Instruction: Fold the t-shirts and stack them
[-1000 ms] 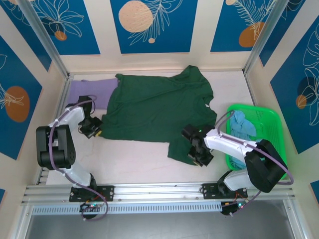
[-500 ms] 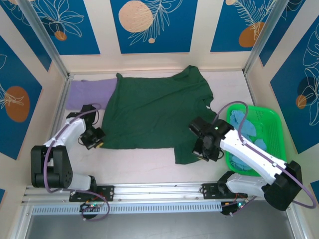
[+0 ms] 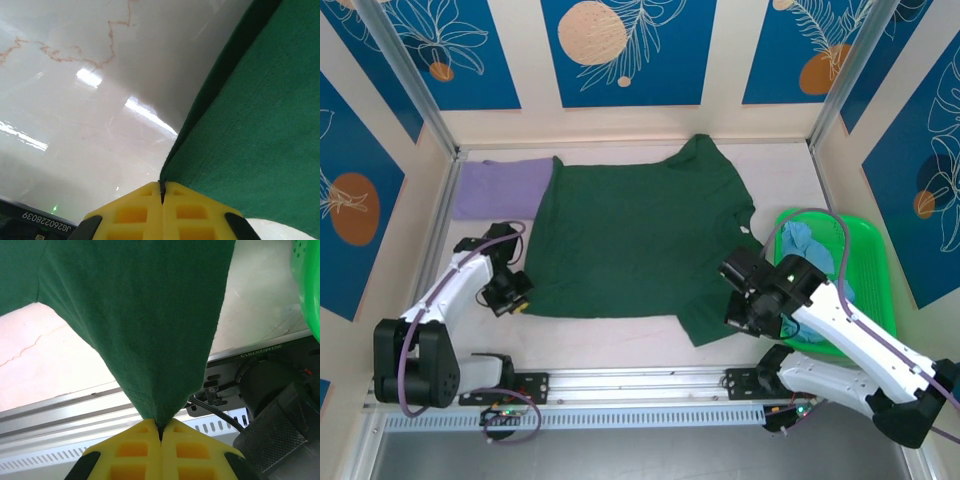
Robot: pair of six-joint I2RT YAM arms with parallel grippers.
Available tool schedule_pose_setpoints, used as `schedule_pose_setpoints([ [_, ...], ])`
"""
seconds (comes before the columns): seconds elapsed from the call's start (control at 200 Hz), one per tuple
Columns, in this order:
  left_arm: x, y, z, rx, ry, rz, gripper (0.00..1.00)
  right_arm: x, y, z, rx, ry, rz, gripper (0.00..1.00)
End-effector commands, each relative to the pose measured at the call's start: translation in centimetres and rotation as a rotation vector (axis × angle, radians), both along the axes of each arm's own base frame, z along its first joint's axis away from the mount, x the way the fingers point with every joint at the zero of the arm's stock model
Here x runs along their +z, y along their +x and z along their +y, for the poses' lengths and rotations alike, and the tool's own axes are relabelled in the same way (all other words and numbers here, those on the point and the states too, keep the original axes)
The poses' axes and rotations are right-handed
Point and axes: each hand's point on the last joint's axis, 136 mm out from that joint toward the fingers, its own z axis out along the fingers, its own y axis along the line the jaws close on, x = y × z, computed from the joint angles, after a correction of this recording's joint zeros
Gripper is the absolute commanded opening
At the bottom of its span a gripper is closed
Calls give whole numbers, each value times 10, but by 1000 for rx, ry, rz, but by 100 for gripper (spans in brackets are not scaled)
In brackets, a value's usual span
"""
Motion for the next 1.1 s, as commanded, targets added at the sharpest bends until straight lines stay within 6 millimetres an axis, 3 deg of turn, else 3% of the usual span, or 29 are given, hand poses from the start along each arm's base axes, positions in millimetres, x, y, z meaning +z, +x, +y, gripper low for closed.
schedule_pose_setpoints([
  [0.0, 13, -1, 1, 30, 12, 1, 0, 17, 27, 16, 39, 14, -56, 0],
  [0.155, 30, 34, -6, 31, -15, -22, 0, 24, 84, 38, 32, 51, -55, 0],
  [0.39, 47, 126, -19, 51, -70, -46, 0, 14, 198, 44, -25, 103, -58, 0],
  [0.49, 47, 162, -18, 67, -76, -43, 0, -2, 245, 49, 19, 59, -34, 0],
  [0.64, 41, 202, -3, 117, -38, -45, 0, -33, 298, 42, 14, -8, 42, 0],
  [0.81, 24, 231, 4, 163, -47, -29, 0, -61, 347, 30, -87, 21, 78, 0],
  [0.94, 20, 235, 10, 190, -11, -11, 1, -71, 376, 23, -140, 48, 84, 0],
  [1.005, 21, 232, 15, 208, 18, -12, 6, -77, 382, 22, -159, 75, 94, 1],
  [1.05, 21, 231, 17, 221, 23, -21, 10, -82, 383, 20, -176, 87, 106, 9],
  [1.09, 22, 229, 19, 230, 26, -22, 19, -84, 384, 18, -184, 99, 107, 11],
])
